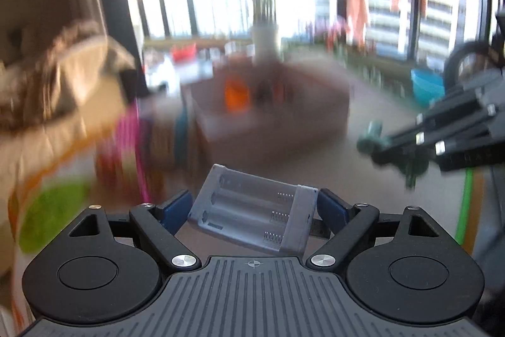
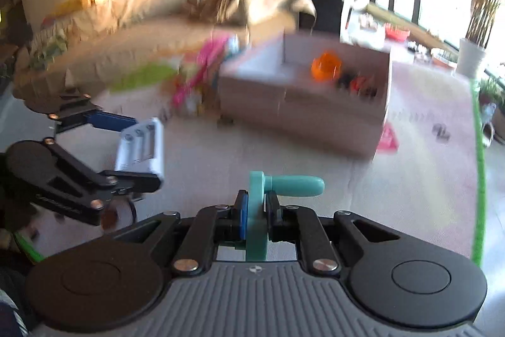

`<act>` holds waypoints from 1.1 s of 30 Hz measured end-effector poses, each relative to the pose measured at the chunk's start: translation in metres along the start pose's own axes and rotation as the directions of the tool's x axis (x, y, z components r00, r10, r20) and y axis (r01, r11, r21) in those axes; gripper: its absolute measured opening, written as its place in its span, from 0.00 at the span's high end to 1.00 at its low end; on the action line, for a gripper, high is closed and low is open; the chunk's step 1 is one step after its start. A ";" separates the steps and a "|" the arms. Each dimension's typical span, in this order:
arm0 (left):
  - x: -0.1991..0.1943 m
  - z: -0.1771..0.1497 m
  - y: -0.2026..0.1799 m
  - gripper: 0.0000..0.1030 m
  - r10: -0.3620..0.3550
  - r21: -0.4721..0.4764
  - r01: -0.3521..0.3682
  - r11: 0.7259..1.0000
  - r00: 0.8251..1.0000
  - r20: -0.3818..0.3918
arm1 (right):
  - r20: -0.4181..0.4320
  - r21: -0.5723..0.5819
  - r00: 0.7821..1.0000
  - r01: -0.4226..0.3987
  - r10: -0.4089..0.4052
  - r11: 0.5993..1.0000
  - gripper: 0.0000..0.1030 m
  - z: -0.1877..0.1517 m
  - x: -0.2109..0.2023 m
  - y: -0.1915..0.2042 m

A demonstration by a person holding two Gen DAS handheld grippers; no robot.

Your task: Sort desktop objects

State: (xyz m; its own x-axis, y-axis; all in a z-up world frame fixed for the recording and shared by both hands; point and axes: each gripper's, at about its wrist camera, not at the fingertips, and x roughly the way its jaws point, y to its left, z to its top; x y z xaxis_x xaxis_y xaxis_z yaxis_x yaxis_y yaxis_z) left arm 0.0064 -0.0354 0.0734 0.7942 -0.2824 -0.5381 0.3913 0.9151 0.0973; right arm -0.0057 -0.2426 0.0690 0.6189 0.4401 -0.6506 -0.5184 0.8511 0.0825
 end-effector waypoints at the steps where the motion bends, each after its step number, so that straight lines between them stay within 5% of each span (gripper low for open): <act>1: 0.001 0.012 0.001 0.12 0.000 -0.002 0.000 1.000 0.999 0.042 | 0.031 0.000 1.000 0.000 0.000 1.000 0.89 0.009 -0.006 -0.002; 6: 0.039 0.086 0.020 0.10 0.005 -0.069 0.009 0.998 0.982 0.189 | 0.214 -0.039 0.972 0.111 -0.101 0.993 0.89 0.064 -0.019 -0.016; 10: 0.067 0.110 0.049 0.07 0.014 -0.187 0.012 0.982 0.990 0.138 | 0.282 -0.052 0.940 0.216 -0.193 0.975 0.87 0.105 0.011 -0.030; 20: 0.059 0.017 0.119 0.03 0.214 -0.216 -0.211 0.953 0.977 -0.011 | 0.173 0.018 0.973 0.154 -0.155 0.988 0.78 0.108 0.045 -0.044; 24: 0.054 -0.017 0.122 0.02 0.259 -0.206 -0.270 0.941 0.963 -0.081 | 0.111 0.052 0.994 0.013 -0.018 0.999 0.48 0.136 0.070 -0.023; 25: 0.053 -0.021 0.119 0.02 0.259 -0.202 -0.271 0.941 0.962 -0.083 | 0.092 0.063 0.996 -0.021 0.015 0.998 0.36 0.146 0.080 -0.017; 27: 0.055 -0.024 0.120 0.02 0.240 -0.206 -0.253 0.945 0.967 -0.085 | 0.054 0.058 0.996 -0.068 0.065 0.996 0.29 0.169 0.108 0.001; 33: 0.049 -0.034 0.129 0.01 0.161 -0.246 -0.178 0.953 0.983 -0.087 | -0.122 0.097 0.990 -0.065 0.077 0.993 0.29 0.224 0.226 0.040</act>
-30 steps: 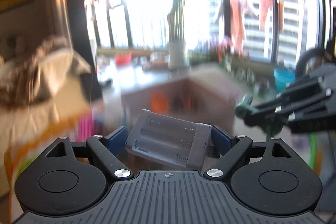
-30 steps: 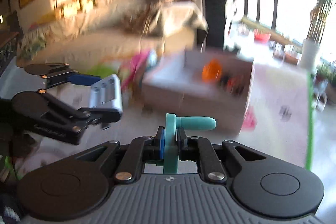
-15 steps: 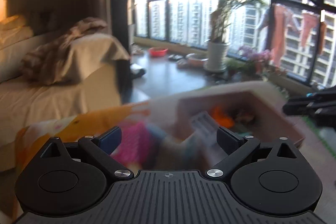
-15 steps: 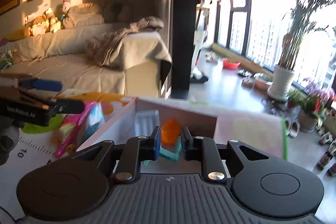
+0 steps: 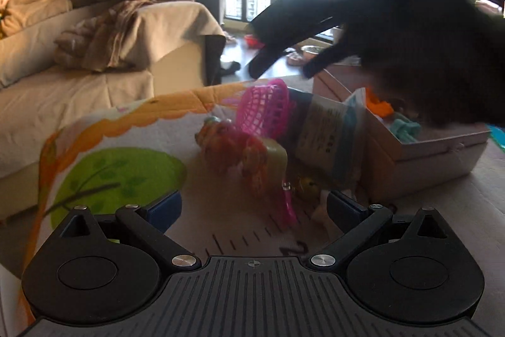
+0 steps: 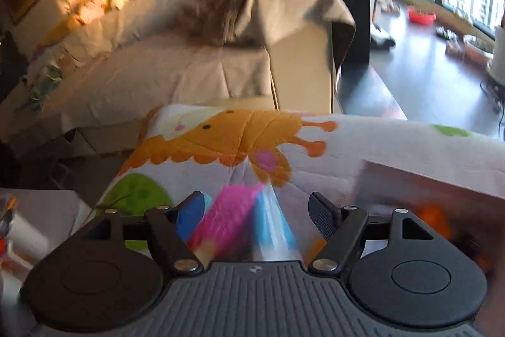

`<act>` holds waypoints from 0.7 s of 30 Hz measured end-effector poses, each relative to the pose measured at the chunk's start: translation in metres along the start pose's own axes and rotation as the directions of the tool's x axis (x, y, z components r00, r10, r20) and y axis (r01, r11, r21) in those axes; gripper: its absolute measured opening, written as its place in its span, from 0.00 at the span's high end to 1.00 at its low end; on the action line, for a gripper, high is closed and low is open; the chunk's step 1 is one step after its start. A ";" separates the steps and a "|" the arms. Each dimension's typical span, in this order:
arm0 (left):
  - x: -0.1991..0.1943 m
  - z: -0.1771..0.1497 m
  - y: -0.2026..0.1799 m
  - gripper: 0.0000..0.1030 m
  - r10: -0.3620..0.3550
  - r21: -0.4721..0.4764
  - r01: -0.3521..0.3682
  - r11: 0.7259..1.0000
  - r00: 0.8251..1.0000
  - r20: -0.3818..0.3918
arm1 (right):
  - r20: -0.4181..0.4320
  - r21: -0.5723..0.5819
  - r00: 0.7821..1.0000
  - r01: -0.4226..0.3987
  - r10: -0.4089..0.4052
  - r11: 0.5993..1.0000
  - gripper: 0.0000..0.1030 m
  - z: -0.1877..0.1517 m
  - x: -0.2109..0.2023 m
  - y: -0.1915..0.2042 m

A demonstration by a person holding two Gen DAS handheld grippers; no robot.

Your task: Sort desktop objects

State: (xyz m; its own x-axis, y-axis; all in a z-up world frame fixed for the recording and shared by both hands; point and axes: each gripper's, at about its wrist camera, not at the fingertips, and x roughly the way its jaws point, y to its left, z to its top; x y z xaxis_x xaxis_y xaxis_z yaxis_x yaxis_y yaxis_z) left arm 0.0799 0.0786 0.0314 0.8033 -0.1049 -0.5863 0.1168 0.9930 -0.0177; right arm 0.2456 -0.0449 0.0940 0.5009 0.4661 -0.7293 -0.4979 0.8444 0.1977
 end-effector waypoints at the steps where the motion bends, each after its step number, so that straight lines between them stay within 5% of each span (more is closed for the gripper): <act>1: -0.003 -0.003 0.003 0.01 -0.009 -0.002 0.009 1.000 1.000 0.003 | -0.025 0.001 0.999 0.026 -0.026 1.000 0.29 0.005 0.019 0.003; 3: -0.011 -0.008 0.009 0.01 -0.019 -0.006 0.019 1.000 1.000 0.006 | -0.078 0.005 0.994 0.073 -0.072 0.997 0.33 0.010 0.047 0.005; 4: -0.014 -0.011 0.012 0.01 -0.023 -0.011 0.023 1.000 1.000 0.007 | -0.110 0.016 0.992 0.068 -0.065 0.998 0.45 0.009 0.055 0.003; 6: -0.020 -0.015 0.016 0.01 -0.040 -0.022 0.040 0.999 0.999 0.003 | -0.158 0.047 0.987 0.014 -0.006 0.999 0.52 0.005 0.060 0.006; 14: -0.040 -0.038 0.009 0.00 -0.133 -0.022 0.132 0.991 0.990 -0.041 | -0.301 0.043 0.942 -0.140 0.146 0.989 0.53 -0.048 0.015 0.050; 21: -0.053 -0.052 -0.018 0.00 -0.198 0.062 0.202 0.977 0.978 -0.066 | -0.148 -0.063 0.975 -0.177 0.166 0.982 0.45 -0.093 -0.073 0.052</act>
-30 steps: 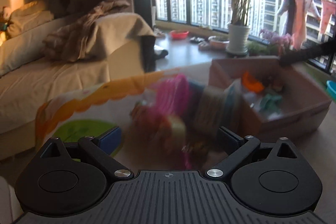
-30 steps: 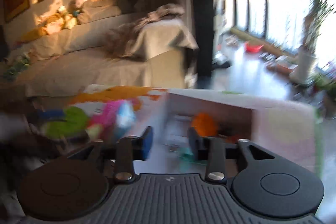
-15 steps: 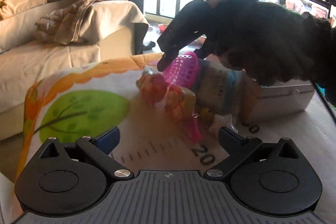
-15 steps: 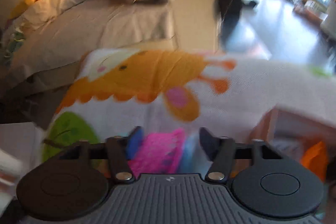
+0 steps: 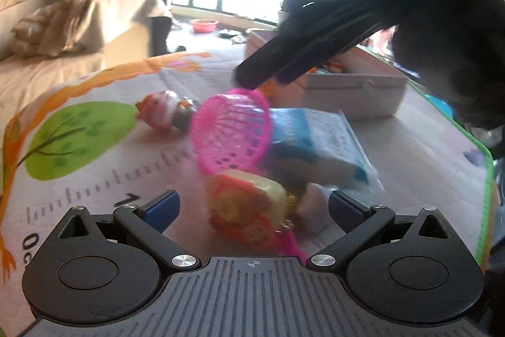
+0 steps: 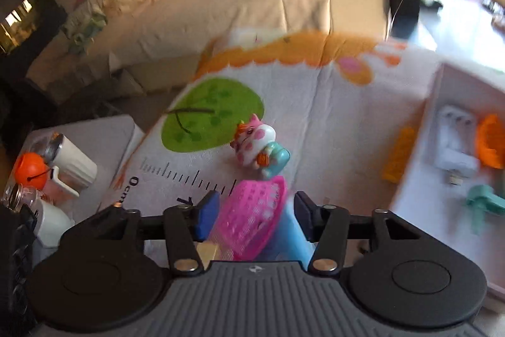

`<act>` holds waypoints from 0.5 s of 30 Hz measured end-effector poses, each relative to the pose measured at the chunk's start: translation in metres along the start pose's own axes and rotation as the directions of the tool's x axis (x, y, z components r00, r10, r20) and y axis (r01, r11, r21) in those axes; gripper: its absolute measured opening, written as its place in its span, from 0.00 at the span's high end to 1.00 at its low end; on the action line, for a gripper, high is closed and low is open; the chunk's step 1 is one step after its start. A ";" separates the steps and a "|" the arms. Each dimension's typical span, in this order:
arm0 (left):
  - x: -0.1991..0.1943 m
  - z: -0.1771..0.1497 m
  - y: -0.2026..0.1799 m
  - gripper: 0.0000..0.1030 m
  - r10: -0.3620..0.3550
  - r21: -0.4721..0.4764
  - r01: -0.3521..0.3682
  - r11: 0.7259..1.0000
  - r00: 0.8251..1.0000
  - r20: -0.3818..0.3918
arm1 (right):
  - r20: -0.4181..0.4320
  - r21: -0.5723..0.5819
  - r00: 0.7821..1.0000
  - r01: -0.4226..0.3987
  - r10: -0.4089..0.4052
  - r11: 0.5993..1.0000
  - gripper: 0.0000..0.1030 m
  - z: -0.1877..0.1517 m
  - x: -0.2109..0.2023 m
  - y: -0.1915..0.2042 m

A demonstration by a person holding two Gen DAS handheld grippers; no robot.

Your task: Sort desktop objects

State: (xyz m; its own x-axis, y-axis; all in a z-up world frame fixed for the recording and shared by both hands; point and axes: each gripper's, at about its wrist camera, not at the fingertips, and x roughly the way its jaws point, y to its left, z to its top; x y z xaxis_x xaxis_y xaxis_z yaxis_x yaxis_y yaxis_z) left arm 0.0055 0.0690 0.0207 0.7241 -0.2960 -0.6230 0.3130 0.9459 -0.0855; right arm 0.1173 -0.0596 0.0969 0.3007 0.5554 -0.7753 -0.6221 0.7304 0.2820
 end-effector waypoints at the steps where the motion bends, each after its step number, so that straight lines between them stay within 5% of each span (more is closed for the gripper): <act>1: 0.002 0.000 -0.003 0.00 0.010 0.011 -0.010 1.000 1.000 -0.003 | 0.035 -0.004 0.999 0.009 -0.009 1.000 0.43 -0.009 -0.014 -0.003; 5: 0.009 0.006 -0.004 0.00 0.113 0.042 -0.112 0.993 0.994 -0.002 | 0.087 0.026 0.995 0.046 -0.048 0.999 0.41 -0.040 -0.041 -0.019; 10: 0.014 0.017 0.008 0.00 0.291 0.031 -0.291 0.956 0.957 -0.007 | 0.108 0.005 0.990 0.085 -0.086 0.996 0.40 -0.080 -0.051 -0.027; 15: 0.002 0.028 0.020 0.00 0.340 -0.040 -0.340 0.940 0.940 -0.005 | 0.220 -0.104 0.964 0.179 -0.153 0.978 0.41 -0.102 -0.055 -0.011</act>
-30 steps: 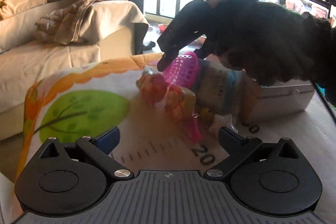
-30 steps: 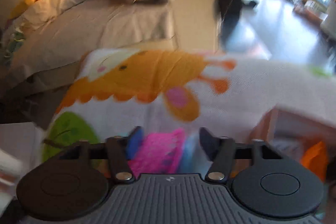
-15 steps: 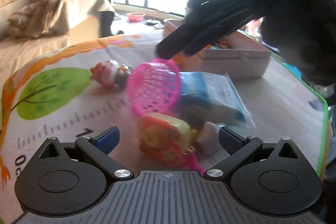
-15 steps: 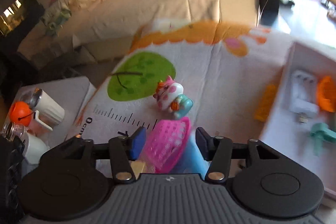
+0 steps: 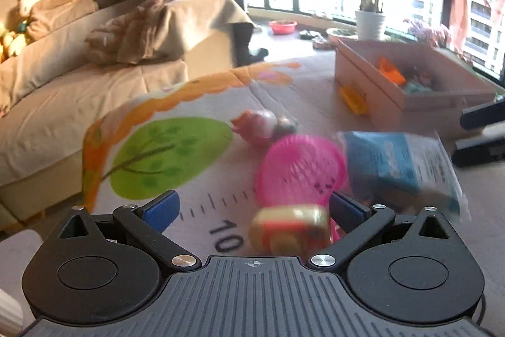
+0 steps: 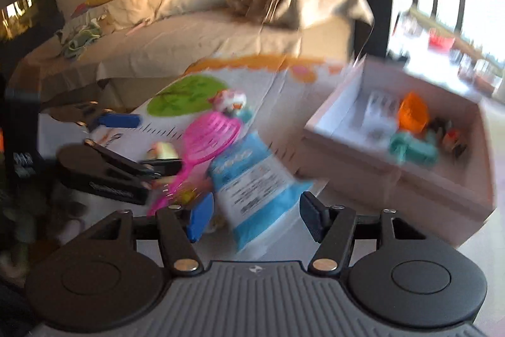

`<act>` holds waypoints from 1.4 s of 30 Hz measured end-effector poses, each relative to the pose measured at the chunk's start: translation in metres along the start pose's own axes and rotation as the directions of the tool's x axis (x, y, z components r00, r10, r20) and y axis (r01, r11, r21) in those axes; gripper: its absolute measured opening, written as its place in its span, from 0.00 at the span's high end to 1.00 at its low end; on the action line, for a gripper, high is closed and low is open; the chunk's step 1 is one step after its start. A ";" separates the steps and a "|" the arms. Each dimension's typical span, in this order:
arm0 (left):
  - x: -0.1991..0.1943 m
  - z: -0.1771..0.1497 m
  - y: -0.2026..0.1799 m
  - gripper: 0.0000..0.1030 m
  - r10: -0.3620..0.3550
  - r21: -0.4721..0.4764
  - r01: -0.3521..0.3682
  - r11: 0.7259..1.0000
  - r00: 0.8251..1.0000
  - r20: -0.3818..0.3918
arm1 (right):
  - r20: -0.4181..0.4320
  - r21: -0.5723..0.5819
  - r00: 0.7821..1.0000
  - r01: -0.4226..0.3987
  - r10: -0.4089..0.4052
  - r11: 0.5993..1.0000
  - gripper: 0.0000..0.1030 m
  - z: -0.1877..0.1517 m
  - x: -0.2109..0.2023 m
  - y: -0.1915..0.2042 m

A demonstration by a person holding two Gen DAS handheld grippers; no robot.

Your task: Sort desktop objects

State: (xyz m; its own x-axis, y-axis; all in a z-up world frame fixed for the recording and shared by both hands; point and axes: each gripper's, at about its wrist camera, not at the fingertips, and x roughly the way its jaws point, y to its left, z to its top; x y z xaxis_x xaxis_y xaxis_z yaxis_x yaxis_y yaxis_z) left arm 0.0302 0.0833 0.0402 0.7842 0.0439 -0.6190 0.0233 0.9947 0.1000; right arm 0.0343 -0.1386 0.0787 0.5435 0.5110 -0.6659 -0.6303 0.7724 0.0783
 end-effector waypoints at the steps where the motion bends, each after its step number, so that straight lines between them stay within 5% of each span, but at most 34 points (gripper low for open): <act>1: -0.003 0.003 0.001 0.00 -0.006 -0.002 0.006 1.000 1.000 0.011 | 0.029 0.002 0.999 0.013 -0.013 1.000 0.41 0.005 -0.002 -0.002; 3: -0.009 0.008 0.000 0.00 -0.036 -0.002 0.036 0.999 0.998 0.042 | 0.056 0.037 0.998 -0.010 0.008 0.999 0.46 0.021 -0.005 -0.009; 7: -0.020 0.008 -0.011 0.00 -0.100 -0.001 0.101 0.995 0.991 0.092 | 0.010 0.054 1.000 -0.027 0.026 0.998 0.77 0.075 0.014 -0.020; 12: -0.017 -0.004 -0.020 0.00 -0.137 0.004 0.137 0.991 0.984 0.113 | -0.191 -0.010 0.973 0.128 -0.128 0.992 0.79 0.147 0.088 -0.021; 15: -0.015 -0.015 -0.010 0.00 -0.162 -0.045 0.169 0.985 0.979 0.126 | -0.288 -0.114 0.917 0.254 -0.277 0.960 0.79 0.171 0.141 -0.016; 21: -0.019 -0.028 0.012 0.00 -0.188 -0.130 0.208 0.969 0.970 0.153 | -0.374 -0.383 0.750 0.411 -0.546 0.827 0.84 0.162 0.225 -0.004; 25: -0.024 -0.033 0.020 0.00 -0.191 -0.153 0.219 0.964 0.966 0.175 | -0.379 -0.461 0.691 0.435 -0.615 0.774 0.90 0.154 0.247 -0.005; 29: -0.028 -0.038 0.025 0.00 -0.179 -0.161 0.208 0.965 0.968 0.176 | -0.398 -0.529 0.658 0.404 -0.639 0.746 0.90 0.140 0.255 0.007; 33: -0.028 -0.041 0.031 0.00 -0.173 -0.181 0.202 0.962 0.972 0.161 | -0.434 -0.551 0.674 0.326 -0.598 0.768 0.90 0.124 0.237 0.028; 37: -0.028 -0.041 0.030 0.00 -0.180 -0.180 0.206 0.962 0.972 0.152 | -0.510 -0.467 0.738 0.194 -0.442 0.862 0.89 0.098 0.182 0.048; 42: -0.032 -0.038 0.012 0.00 -0.217 -0.137 0.235 0.962 0.967 0.138 | -0.521 -0.395 0.797 0.091 -0.305 0.914 0.89 0.057 0.111 0.057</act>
State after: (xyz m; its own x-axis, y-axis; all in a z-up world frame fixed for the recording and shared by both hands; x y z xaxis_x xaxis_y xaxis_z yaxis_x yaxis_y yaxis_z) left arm -0.0180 0.0978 0.0314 0.8382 -0.1858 -0.5127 0.1219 0.9802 -0.1560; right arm 0.0904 -0.0160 0.0512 0.3366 -0.0250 -0.9413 -0.7455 0.6035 -0.2827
